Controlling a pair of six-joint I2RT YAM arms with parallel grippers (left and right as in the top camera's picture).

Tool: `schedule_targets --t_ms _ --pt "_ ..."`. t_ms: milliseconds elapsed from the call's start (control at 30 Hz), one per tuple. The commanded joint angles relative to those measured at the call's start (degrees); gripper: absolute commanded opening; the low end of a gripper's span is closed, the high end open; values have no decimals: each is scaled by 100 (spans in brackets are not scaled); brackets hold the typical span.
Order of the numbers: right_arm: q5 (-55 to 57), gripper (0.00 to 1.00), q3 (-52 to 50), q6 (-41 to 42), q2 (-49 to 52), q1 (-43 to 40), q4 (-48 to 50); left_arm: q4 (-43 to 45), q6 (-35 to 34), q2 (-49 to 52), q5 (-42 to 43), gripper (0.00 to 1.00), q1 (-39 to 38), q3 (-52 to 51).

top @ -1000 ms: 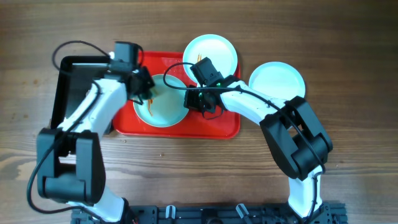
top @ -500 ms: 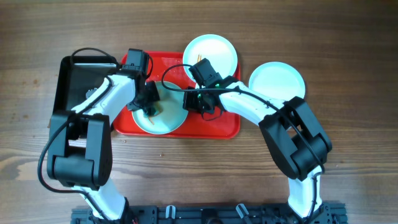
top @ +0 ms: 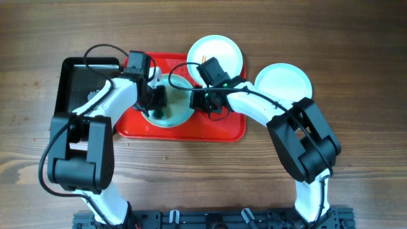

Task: Clean dirty plates on tray and stack at the side
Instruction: 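Lower the green sponge onto the moved plate with the left gripper, then scrub the plate with the sponge while the right gripper holds its rim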

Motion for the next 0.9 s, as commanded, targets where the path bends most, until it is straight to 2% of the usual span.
schedule_targets --t_ms 0,100,267,367,433,500,533,633,767,867 --pt "-232 4 92 20 151 101 63 208 -2083 444 -1915 4 -195 -365" --pt "-232 4 92 20 151 101 74 203 -2973 446 -2776 4 -289 -490" --pt "-234 4 92 20 151 101 72 184 -4083 446 -3595 4 -319 -549" --pt "-234 4 92 20 151 101 72 205 -4450 446 -3862 4 -326 -549" --pt "-232 4 92 17 151 101 74 227 -4365 446 -3807 4 -345 -549" --pt "-232 4 92 15 151 101 72 234 -3718 446 -3440 4 -374 -549" --pt "-232 4 92 15 151 101 72 234 -3152 446 -3025 4 -382 -549" --pt "-236 4 92 17 151 103 72 247 -1126 446 -1097 4 -382 -549" --pt "-238 4 92 -2 151 103 72 293 743 446 1215 4 -382 -549" --pt "-238 4 92 -4 151 103 72 374 1023 446 1508 4 -382 -549"
